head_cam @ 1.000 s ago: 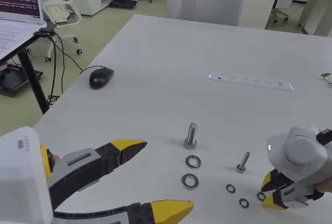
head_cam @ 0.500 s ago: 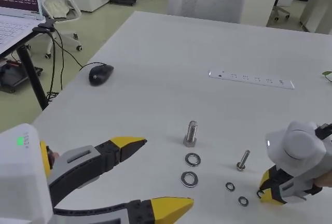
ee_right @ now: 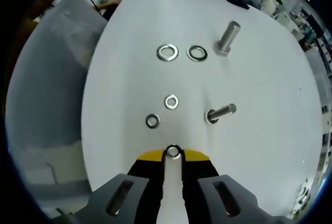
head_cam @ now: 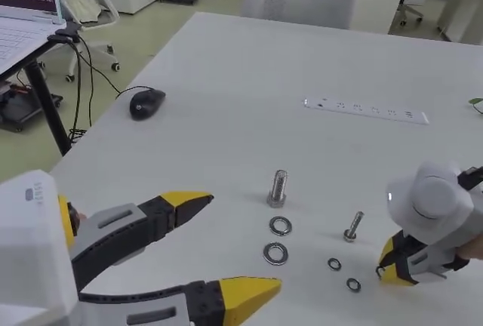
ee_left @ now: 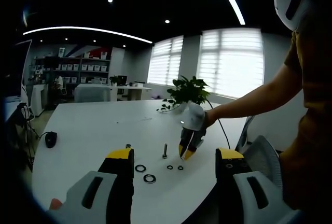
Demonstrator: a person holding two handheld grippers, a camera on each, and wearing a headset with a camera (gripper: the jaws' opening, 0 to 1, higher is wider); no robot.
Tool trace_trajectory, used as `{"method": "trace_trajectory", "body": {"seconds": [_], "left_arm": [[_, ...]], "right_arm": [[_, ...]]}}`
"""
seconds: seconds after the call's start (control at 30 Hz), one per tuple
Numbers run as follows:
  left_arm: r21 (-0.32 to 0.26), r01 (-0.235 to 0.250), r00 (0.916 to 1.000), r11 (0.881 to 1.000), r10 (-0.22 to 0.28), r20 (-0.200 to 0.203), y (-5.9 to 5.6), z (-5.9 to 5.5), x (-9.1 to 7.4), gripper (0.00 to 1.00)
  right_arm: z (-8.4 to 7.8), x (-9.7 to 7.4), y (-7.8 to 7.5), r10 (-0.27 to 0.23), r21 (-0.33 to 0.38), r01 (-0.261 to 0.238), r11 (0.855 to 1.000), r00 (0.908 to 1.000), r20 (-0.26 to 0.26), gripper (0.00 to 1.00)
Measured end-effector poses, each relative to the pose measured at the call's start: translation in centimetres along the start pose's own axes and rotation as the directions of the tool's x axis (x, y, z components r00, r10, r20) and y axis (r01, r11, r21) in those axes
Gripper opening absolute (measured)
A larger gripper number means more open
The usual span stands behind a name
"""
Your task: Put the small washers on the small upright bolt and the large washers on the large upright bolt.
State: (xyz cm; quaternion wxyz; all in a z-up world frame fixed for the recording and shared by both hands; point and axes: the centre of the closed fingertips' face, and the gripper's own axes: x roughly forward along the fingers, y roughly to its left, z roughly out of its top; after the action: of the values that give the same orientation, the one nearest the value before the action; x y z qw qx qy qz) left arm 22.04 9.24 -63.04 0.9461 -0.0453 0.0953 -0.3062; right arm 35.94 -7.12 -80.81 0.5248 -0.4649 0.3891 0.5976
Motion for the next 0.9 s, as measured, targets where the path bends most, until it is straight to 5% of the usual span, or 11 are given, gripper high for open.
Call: {"method": "trace_trajectory", "body": {"seconds": [0.43, 0.67, 0.9], "left_arm": [[0.000, 0.012, 0.9999, 1.000, -0.012, 0.005, -0.4, -0.2, 0.2, 0.63], [-0.003, 0.002, 1.0000, 1.000, -0.002, 0.007, 0.0, -0.3, -0.1, 0.63], [-0.006, -0.009, 0.9999, 1.000, 0.009, 0.013, 0.4, -0.2, -0.5, 0.63]], "right_arm": [[3.8, -4.5, -2.7, -0.085, -0.049, 0.087, 0.995, 0.9956, 0.040, 0.12], [5.7, -4.5, -4.0, -0.114, -0.072, 0.117, 0.991, 0.9927, 0.038, 0.12], [5.9, -3.9, -4.4, -0.111, -0.085, 0.112, 0.990, 0.9937, 0.016, 0.12]]}}
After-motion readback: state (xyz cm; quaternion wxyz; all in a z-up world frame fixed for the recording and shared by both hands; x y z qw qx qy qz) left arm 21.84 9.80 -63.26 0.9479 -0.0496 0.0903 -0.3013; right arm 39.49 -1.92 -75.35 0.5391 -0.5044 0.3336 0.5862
